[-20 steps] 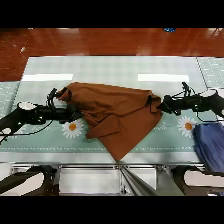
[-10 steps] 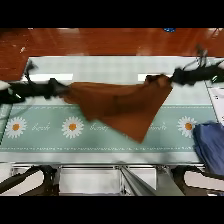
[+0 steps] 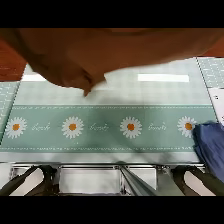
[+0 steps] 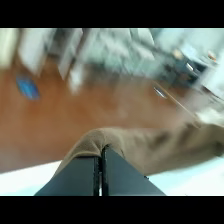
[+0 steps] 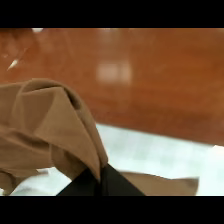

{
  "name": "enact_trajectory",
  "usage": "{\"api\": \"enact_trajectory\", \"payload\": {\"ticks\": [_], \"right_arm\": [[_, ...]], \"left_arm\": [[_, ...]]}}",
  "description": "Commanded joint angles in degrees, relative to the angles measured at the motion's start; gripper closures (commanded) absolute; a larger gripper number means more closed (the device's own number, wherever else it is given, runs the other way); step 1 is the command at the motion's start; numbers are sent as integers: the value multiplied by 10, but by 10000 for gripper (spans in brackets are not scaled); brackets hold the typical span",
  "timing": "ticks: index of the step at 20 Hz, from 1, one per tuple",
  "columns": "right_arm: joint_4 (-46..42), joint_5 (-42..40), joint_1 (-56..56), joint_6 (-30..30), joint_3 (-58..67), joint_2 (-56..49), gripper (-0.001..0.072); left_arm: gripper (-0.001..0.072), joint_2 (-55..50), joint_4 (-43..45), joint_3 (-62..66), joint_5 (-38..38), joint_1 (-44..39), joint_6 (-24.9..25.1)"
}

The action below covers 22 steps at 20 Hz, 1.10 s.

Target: Fold the shirts.

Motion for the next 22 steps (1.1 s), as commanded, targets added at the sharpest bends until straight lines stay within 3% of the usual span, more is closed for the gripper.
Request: {"api": "enact_trajectory", "payload": {"ticks": [1,3,5,10,12,16,22], "right_arm": [[-52,11,0,9,20,109,691],[-79,40,0,23,20,152,691],[-121,92,0,40,20,181,691],[-163,130,1,71,-78,225,691],[-120,127,1,70,-160,225,691],[-49,68,2,42,-311,186,691],[43,-41,16,-42,-386,-28,691]], "left_arm": [[693,68,9,100,1,73,-9],[693,117,41,103,1,103,-9],[693,155,124,103,-9,69,-22],[693,200,570,94,-57,-193,-147],[693,196,655,58,-100,-267,-181],[693,150,669,-94,-113,-286,-201],[693,-60,647,-238,43,-260,-246]]}}
